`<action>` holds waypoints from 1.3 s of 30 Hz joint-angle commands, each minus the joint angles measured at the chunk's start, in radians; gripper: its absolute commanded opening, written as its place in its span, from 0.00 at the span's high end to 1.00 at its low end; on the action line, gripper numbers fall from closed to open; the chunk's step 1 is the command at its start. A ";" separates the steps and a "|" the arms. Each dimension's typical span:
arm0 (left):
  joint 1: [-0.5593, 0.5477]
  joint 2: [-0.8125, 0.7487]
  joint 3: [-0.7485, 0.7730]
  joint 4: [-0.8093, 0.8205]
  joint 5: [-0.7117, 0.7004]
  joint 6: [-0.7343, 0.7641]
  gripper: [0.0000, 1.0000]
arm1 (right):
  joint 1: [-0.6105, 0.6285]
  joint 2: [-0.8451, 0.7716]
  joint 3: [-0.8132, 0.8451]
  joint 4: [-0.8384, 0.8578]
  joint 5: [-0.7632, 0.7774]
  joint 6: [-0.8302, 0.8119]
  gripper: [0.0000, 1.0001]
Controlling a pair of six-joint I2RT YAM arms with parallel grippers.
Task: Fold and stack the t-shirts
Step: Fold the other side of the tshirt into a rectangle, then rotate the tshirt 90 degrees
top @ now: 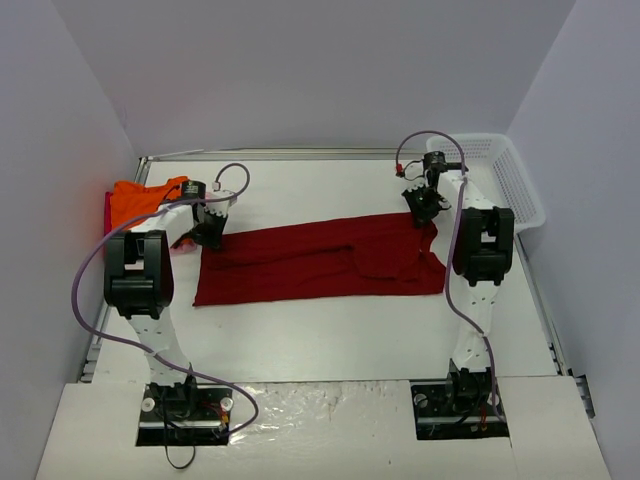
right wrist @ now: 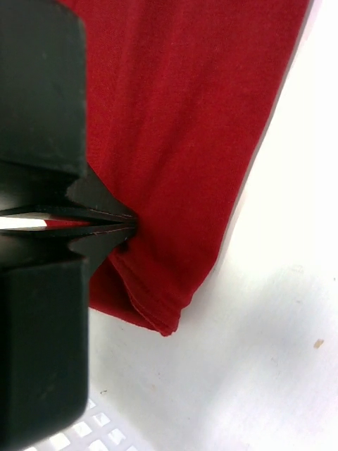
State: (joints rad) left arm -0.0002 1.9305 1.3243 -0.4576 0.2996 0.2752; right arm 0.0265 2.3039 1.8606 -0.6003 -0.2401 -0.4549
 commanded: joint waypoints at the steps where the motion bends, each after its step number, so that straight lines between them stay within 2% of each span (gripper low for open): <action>1: 0.011 -0.016 -0.040 -0.078 -0.100 0.007 0.98 | -0.060 0.072 -0.074 -0.013 0.168 -0.013 1.00; 8: 0.011 -0.044 -0.028 -0.116 -0.079 0.007 0.98 | -0.060 0.110 0.020 -0.026 0.162 -0.001 1.00; 11: 0.011 -0.088 -0.059 -0.131 -0.071 0.009 0.98 | -0.059 0.163 0.115 -0.053 0.139 0.001 1.00; 18: 0.011 -0.226 -0.157 -0.200 -0.043 0.041 0.98 | -0.027 0.331 0.427 -0.105 0.090 0.009 1.00; 24: 0.019 -0.303 -0.180 -0.217 -0.043 0.045 0.98 | 0.093 0.489 0.671 -0.105 0.097 -0.039 0.96; 30: 0.051 -0.331 -0.155 -0.216 -0.076 0.044 0.98 | 0.197 0.480 0.678 0.020 0.093 -0.116 0.93; 39: 0.094 -0.314 -0.146 -0.200 -0.096 0.044 0.98 | 0.257 0.450 0.640 0.068 -0.021 -0.229 0.92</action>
State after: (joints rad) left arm 0.0845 1.6386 1.1297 -0.6460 0.2241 0.3065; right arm 0.2771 2.7285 2.5454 -0.4717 -0.1730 -0.6456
